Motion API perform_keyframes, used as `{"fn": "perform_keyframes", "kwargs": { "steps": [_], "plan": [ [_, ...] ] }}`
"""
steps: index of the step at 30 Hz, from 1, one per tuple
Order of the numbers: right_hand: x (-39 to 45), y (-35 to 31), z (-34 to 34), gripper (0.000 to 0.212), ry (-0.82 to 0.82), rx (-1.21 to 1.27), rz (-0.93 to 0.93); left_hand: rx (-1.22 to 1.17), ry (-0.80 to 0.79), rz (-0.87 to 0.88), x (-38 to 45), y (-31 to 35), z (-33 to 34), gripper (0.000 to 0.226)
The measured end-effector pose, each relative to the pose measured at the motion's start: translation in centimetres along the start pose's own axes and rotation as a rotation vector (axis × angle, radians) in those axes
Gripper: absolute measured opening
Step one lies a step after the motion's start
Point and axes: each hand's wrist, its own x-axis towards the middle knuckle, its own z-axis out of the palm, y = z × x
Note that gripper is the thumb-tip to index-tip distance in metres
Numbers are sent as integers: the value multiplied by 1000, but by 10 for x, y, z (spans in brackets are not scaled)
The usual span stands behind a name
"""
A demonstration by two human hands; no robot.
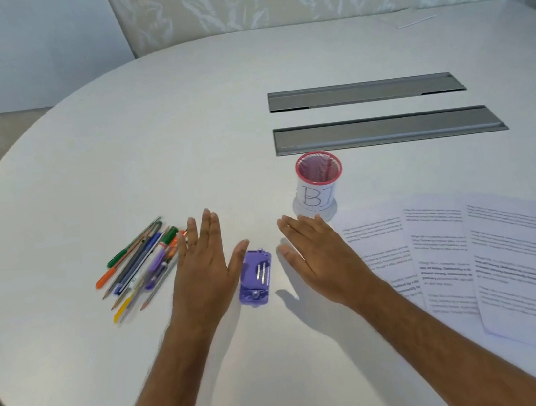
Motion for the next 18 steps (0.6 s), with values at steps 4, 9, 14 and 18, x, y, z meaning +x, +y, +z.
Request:
{"fn": "perform_keyframes", "kwargs": {
  "steps": [4, 9, 14, 18],
  "plan": [
    [-30, 32, -8, 60, 6, -8, 90, 3, -71, 67, 1, 40, 4, 97],
    [-65, 71, -20, 64, 11, 5, 181, -22, -101, 126, 1, 88, 13, 91],
    [-97, 108, -36, 73, 29, 30, 267, -57, -150, 172, -5, 132, 33, 93],
    [-125, 135, -49, 82, 51, 39, 332, -94, -224, 199, -11, 165, 50, 97]
  ]
}}
